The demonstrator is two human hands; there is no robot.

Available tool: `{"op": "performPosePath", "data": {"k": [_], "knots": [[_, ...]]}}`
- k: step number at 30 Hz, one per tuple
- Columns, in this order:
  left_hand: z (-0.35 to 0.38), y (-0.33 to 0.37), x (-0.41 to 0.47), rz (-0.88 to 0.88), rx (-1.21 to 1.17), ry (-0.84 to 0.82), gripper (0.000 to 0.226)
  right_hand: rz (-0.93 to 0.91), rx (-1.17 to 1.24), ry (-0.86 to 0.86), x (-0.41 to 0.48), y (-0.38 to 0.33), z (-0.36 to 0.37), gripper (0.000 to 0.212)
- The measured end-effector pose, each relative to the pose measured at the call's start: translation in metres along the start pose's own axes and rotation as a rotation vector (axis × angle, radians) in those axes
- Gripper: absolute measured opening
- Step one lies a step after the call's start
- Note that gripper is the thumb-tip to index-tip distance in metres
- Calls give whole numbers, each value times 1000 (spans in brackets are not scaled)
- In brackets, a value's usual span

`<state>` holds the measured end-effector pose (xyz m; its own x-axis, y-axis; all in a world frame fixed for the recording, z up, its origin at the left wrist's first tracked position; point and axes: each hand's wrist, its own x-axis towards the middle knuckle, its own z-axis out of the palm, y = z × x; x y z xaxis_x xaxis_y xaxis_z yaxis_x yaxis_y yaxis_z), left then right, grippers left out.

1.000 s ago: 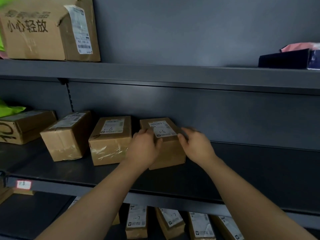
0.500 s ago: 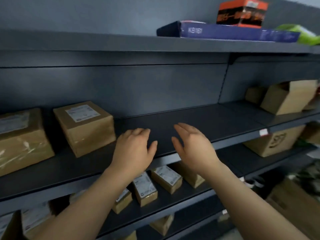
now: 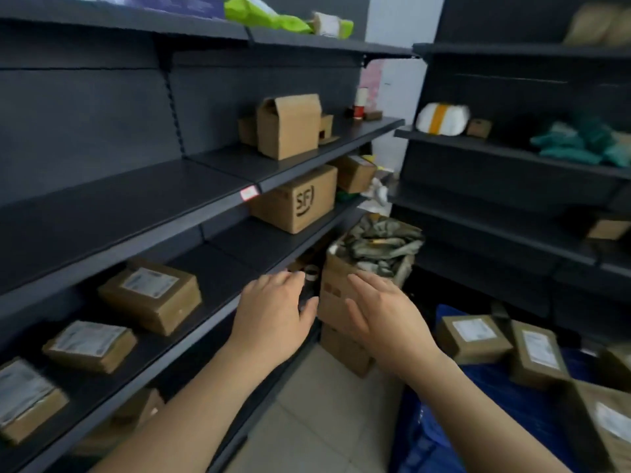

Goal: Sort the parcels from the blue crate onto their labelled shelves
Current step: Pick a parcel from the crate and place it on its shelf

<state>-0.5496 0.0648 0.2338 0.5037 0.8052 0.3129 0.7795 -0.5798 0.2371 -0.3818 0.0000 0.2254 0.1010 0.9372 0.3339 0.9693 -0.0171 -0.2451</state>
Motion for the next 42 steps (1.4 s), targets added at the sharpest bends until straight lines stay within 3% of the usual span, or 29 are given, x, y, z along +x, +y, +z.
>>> {"op": "performPosePath", "data": {"k": [11, 24, 34, 42], "knots": [[148, 208, 47, 283, -98, -356, 45, 508, -70, -86, -125, 215, -33, 45], [295, 355, 129, 541, -84, -701, 44, 1002, -105, -126, -186, 395, -26, 48], [399, 461, 141, 643, -3, -895, 47, 1220, -82, -126, -241, 515, -2, 47], [501, 534, 120, 503, -40, -1008, 59, 1246, 22, -221, -298, 634, 41, 52]]}}
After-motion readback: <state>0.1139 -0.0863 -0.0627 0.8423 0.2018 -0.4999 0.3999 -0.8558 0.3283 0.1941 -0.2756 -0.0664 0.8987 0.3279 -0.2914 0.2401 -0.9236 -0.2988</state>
